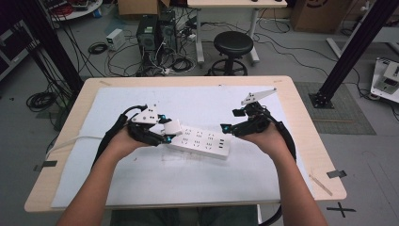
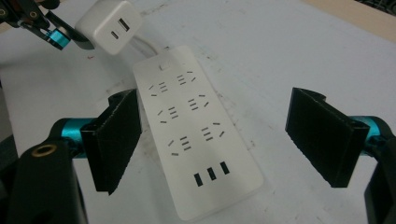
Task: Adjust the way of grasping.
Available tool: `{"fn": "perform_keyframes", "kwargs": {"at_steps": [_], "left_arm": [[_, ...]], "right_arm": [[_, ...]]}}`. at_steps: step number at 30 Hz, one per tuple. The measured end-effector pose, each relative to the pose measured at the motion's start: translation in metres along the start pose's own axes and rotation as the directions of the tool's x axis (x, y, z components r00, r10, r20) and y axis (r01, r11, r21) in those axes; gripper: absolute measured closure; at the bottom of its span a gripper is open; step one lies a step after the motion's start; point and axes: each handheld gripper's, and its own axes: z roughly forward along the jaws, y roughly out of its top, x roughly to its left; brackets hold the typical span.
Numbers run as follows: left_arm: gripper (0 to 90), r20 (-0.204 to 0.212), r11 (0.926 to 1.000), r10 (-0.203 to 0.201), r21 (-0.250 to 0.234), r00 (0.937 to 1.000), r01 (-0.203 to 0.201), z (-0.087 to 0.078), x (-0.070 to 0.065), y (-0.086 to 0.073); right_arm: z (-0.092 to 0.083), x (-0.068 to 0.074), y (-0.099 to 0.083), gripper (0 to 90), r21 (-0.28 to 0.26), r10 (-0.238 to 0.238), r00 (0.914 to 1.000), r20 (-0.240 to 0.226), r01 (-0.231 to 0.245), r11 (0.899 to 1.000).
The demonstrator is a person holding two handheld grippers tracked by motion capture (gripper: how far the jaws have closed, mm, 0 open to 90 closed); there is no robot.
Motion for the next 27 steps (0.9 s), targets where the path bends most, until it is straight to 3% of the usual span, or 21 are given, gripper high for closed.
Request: {"fn": "perform_keyframes", "kwargs": {"at_steps": [10,17,19,22,25,26,27], "left_arm": [[42.4,0.03,0.9985,0.049,-0.027,0.9984,-0.048,0.018,-0.012,0.005],[42.5,0.029,0.9962,0.069,-0.054,0.9972,-0.068,0.028,-0.019,0.002],[42.5,0.025,0.9956,0.078,-0.055,0.9966,-0.077,0.029,-0.02,0.002],[42.4,0.005,0.9919,0.105,-0.071,0.9944,-0.105,0.032,-0.024,0.003],[42.5,0.005,0.9919,0.105,-0.071,0.9944,-0.105,0.032,-0.024,0.003],[42.5,-0.013,0.9873,0.132,-0.088,0.9912,-0.132,0.034,-0.028,0.005],[42.4,-0.016,0.9869,0.132,-0.091,0.9911,-0.133,0.034,-0.029,0.005]], "right_arm": [[0.018,0.003,0.001,18.9,0.021,0.046,0.9948,-0.091,-0.044,0.999],[0.035,0.006,0.0,18.9,0.033,0.119,0.9723,-0.201,-0.115,0.993],[0.037,0.006,-0.001,18.8,0.035,0.116,0.9723,-0.203,-0.111,0.993],[0.046,0.008,-0.001,18.9,0.061,0.146,0.9592,-0.242,-0.135,0.989],[0.048,0.008,-0.001,18.9,0.059,0.149,0.9548,-0.257,-0.138,0.989],[0.048,0.008,-0.001,18.9,0.059,0.149,0.9548,-0.257,-0.138,0.989],[0.053,0.01,-0.001,18.9,0.055,0.166,0.9424,-0.29,-0.157,0.986]]}}
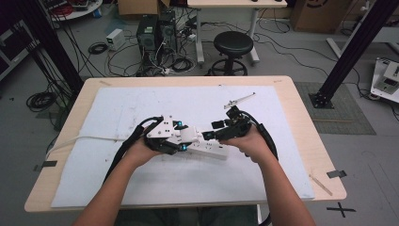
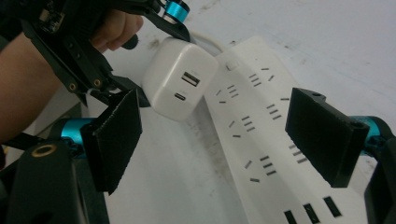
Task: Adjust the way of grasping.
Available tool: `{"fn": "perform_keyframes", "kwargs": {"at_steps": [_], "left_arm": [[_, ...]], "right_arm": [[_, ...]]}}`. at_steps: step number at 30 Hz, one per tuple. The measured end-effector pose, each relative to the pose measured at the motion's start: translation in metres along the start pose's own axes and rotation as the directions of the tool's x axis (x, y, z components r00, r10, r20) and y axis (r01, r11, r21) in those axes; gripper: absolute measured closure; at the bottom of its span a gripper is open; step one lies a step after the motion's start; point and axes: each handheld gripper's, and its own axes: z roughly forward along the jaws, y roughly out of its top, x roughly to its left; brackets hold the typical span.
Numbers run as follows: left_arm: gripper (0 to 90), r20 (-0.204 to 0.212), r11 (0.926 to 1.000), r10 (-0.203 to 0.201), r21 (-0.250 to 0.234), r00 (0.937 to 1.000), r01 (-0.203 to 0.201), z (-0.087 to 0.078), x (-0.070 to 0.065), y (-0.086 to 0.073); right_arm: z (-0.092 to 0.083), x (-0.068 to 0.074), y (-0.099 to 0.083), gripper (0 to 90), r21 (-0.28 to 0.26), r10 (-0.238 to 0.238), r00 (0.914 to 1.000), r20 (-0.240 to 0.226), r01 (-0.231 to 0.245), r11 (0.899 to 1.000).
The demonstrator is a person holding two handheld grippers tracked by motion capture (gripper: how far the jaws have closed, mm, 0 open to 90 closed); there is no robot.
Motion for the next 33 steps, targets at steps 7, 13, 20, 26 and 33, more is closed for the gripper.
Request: {"fn": "perform_keyframes", "kwargs": {"at_steps": [7,13,20,26,33], "left_arm": [[42.4,-0.02,0.9995,0.031,-0.006,0.9993,-0.031,0.004,-0.005,0.001],[42.5,-0.025,0.9981,0.057,-0.025,0.9981,-0.057,0.008,-0.01,0.002],[42.4,-0.027,0.9973,0.064,-0.033,0.9976,-0.065,0.009,-0.012,0.003],[42.4,-0.034,0.9964,0.075,-0.036,0.9966,-0.077,0.01,-0.014,0.004],[42.5,-0.039,0.9957,0.084,-0.035,0.9957,-0.085,0.01,-0.014,0.005]], "right_arm": [[0.009,0.0,0.001,18.8,0.001,0.012,0.9992,-0.039,-0.012,1.0],[0.015,0.0,0.001,18.9,0.007,0.031,0.9973,-0.066,-0.03,1.0],[0.02,0.001,0.001,18.9,0.018,0.04,0.9961,-0.078,-0.038,0.999],[0.03,0.002,0.004,18.9,0.014,0.052,0.9926,-0.11,-0.051,0.999],[0.036,0.002,0.005,24.4,0.026,0.059,0.9867,-0.151,-0.055,0.998]]}}
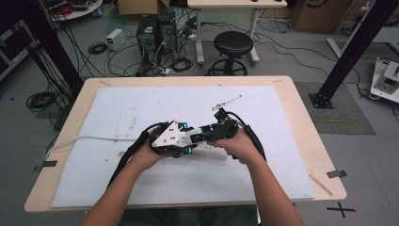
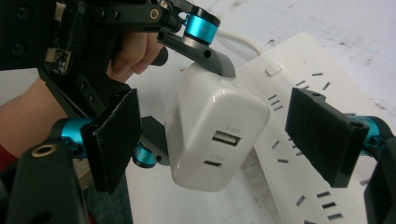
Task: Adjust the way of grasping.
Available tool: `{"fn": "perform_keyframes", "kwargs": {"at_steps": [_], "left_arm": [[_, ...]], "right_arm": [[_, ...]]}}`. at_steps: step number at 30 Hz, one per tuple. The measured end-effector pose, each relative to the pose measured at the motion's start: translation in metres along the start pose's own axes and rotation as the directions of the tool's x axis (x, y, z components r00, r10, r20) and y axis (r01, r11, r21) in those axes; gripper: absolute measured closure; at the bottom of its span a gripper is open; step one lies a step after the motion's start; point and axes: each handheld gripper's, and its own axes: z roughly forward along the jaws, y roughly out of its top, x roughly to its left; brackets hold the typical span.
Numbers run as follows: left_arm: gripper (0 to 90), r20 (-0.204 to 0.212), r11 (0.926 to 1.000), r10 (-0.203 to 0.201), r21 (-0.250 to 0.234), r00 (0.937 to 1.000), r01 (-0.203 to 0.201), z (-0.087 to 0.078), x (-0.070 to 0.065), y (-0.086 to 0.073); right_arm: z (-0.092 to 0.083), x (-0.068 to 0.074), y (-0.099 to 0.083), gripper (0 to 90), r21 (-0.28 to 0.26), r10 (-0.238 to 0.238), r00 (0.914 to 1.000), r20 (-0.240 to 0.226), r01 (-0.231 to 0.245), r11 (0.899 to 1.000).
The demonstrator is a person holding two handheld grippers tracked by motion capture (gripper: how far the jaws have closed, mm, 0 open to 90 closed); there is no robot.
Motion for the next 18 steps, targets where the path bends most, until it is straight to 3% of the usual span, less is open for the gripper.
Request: {"fn": "perform_keyframes", "kwargs": {"at_steps": [3,4,5,14,15,18], "left_arm": [[42.4,-0.002,1.0,0.007,0.001,1.0,-0.007,-0.0003,0.0002,0.0002],[42.5,-0.007,0.9999,0.014,-0.002,0.9999,-0.014,-0.001,-0.0003,0.0008],[42.5,-0.012,0.9998,0.019,0.0,0.9997,-0.019,-0.0012,-0.0003,0.0011],[42.5,-0.023,0.9997,0.022,-0.008,0.9995,-0.022,-0.0025,-0.0005,0.0019],[42.4,-0.026,0.9997,0.024,-0.006,0.9994,-0.024,-0.003,-0.0004,0.002],[42.4,-0.024,0.9997,0.025,-0.006,0.9994,-0.025,-0.0031,-0.0003,0.002]], "right_arm": [[0.0016,-0.0005,0.0,24.9,0.005,0.009,0.9999,-0.006,-0.009,1.0],[0.0033,-0.0019,-0.0004,33.4,0.008,0.014,0.9995,-0.027,-0.014,1.0],[0.0037,-0.0022,-0.0005,35.1,0.003,0.02,0.9992,-0.034,-0.019,1.0],[0.0035,-0.0049,-0.0006,39.6,-0.013,0.033,0.9971,-0.068,-0.034,0.999],[0.0044,-0.0055,-0.0008,43.4,-0.016,0.04,0.9954,-0.087,-0.042,0.999],[0.0039,-0.0057,-0.0008,46.1,-0.018,0.047,0.9949,-0.089,-0.049,0.999]]}}
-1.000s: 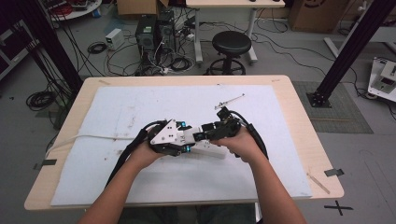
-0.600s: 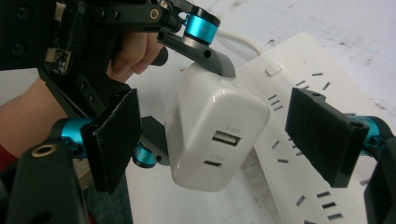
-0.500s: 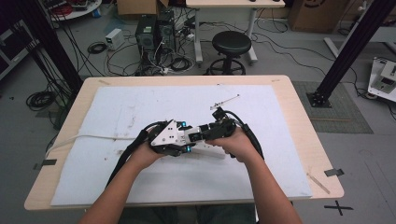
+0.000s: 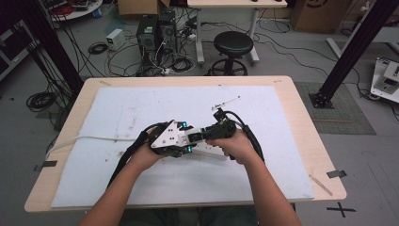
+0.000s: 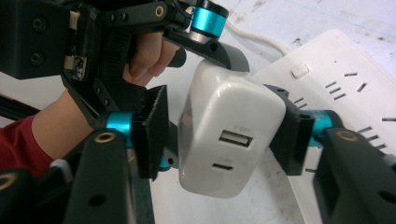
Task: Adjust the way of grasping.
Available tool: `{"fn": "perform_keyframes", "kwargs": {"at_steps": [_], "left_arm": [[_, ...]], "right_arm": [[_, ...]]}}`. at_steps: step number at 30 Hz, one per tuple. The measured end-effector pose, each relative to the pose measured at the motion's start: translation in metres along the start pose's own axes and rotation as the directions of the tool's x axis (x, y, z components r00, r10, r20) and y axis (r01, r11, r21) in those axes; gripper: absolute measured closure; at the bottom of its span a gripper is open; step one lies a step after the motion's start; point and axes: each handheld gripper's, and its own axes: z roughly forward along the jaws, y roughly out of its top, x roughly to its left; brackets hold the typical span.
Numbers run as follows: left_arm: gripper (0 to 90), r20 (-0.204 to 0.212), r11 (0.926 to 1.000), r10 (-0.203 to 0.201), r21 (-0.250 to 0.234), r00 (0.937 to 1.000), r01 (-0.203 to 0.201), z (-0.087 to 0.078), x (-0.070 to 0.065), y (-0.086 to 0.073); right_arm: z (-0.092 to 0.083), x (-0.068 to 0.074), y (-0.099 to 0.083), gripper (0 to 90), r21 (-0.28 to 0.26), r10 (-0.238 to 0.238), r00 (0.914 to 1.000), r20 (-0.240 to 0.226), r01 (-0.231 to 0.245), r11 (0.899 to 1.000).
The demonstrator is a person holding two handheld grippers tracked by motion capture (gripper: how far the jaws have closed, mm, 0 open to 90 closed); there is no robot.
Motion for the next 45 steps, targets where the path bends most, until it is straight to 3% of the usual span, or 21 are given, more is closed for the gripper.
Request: {"fn": "perform_keyframes", "kwargs": {"at_steps": [14,17,18,22,30,32,37,41,44,45], "left_arm": [[42.4,-0.003,0.9998,0.019,0.004,0.9998,-0.019,0.002,-0.002,0.001],[42.3,0.0,0.9998,0.019,0.004,0.9998,-0.019,0.002,-0.003,0.001],[42.1,0.007,0.9999,0.009,0.005,0.9999,-0.009,0.003,-0.002,0.0],[41.3,0.007,1.0,0.006,0.007,1.0,-0.006,0.003,-0.002,0.0],[28.2,0.0,0.9995,-0.029,0.008,0.9996,0.029,0.004,-0.002,0.0],[23.2,0.003,0.9982,-0.046,0.039,0.999,0.045,0.003,-0.003,-0.001],[21.5,-0.011,0.997,-0.068,0.036,0.9976,0.068,-0.003,0.0,-0.001],[21.5,-0.026,0.991,-0.123,0.051,0.9921,0.124,-0.015,0.008,-0.004],[21.4,-0.029,0.9891,-0.132,0.063,0.9908,0.134,-0.018,0.01,-0.005],[21.3,-0.026,0.9815,-0.168,0.089,0.9855,0.169,-0.024,0.014,-0.008]], "right_arm": [[0.0,-0.003,-0.001,56.0,0.008,0.03,0.9995,-0.008,-0.03,1.0],[0.0,-0.003,-0.001,56.4,0.01,0.033,0.9994,-0.006,-0.033,0.999],[0.0,-0.003,-0.002,58.3,0.013,0.058,0.9983,-0.007,-0.058,0.998],[-0.001,-0.002,-0.001,59.9,0.007,0.053,0.9985,-0.009,-0.053,0.999],[-0.003,0.0,-0.001,62.9,0.018,0.053,0.9985,0.014,-0.054,0.998],[-0.008,-0.001,-0.001,63.1,-0.006,0.052,0.9982,0.03,-0.052,0.999],[-0.017,-0.001,-0.002,63.2,-0.023,0.044,0.9967,0.068,-0.043,0.999],[-0.026,0.002,-0.002,63.2,-0.039,0.033,0.9951,0.093,-0.029,0.999],[-0.028,0.003,-0.003,63.2,-0.04,0.03,0.995,0.096,-0.026,0.999],[-0.034,0.006,-0.003,63.2,-0.048,0.015,0.9929,0.118,-0.009,0.999]]}}
